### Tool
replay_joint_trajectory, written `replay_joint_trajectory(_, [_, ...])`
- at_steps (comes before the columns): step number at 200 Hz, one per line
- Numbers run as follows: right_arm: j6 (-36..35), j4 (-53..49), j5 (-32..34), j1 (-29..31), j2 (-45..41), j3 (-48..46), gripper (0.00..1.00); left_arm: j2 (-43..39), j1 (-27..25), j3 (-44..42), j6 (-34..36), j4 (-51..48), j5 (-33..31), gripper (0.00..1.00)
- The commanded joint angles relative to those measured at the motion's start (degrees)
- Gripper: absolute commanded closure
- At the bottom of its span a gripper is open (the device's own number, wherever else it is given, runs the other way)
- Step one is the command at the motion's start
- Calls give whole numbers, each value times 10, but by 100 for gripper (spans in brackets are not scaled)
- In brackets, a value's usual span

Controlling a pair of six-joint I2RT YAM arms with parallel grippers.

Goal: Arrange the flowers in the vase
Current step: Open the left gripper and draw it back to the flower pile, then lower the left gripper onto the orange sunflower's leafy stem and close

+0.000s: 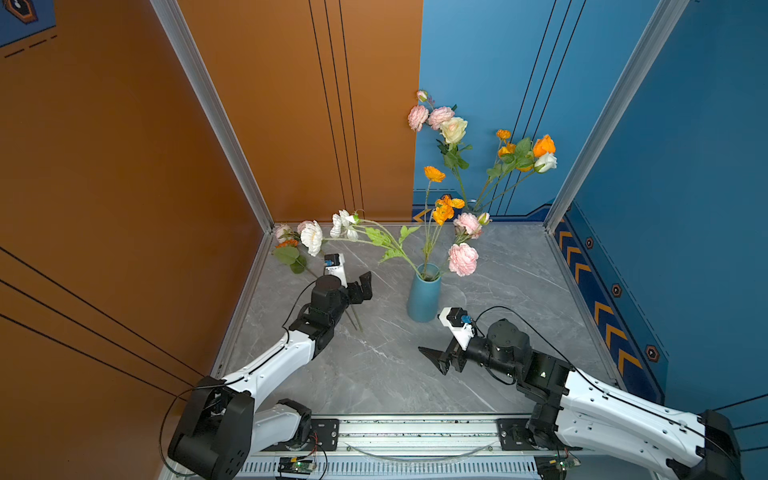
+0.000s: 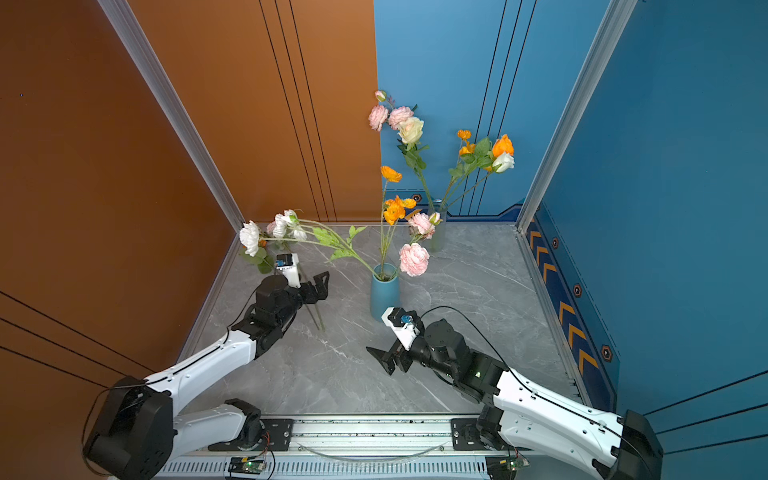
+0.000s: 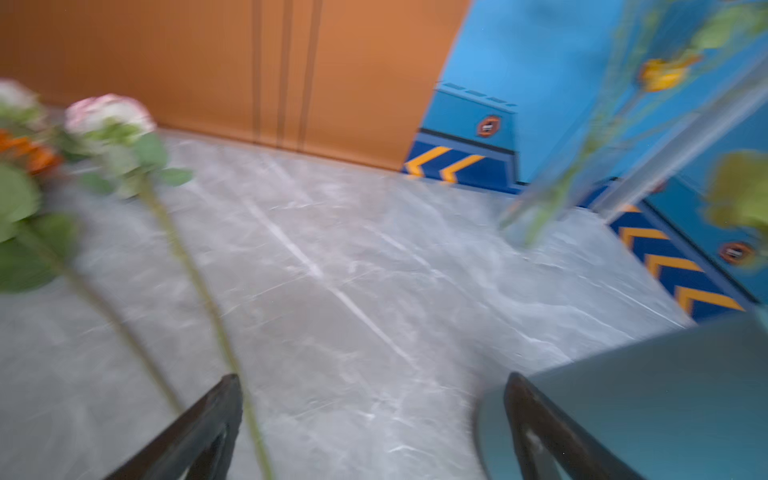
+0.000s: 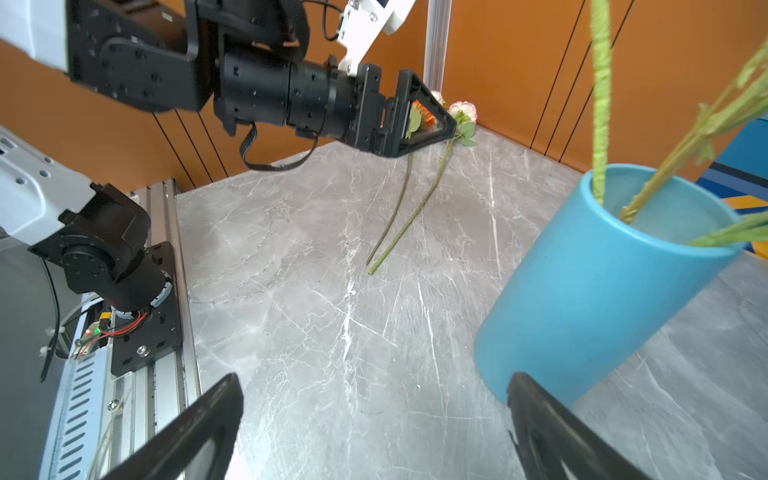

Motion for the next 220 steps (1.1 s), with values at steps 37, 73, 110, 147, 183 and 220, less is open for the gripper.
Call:
replay_joint_trajectory(37, [-10,68,30,44,111,65,0,105,112,111,-102,-237,-131,2])
replay_joint_trajectory(73, [14,92,10,52,156,88,0,224,169,190,-133,-223,-69,4])
replay_joint_trajectory(110, [13,81,2,52,179,102,0,325,208,260,-191,-220,-58,35])
replay_joint_trajectory(147, [11,82,-10,37,184,103,0,400,216,333,-178,-237,-37,38])
replay_joint_trajectory(183, [12,87,-27,21,191,102,0,437,217,366,-177,-239,-25,38])
replay_joint_trajectory(220, [14,89,-37,9,188,97,0,463,215,391,-184,-250,-29,40])
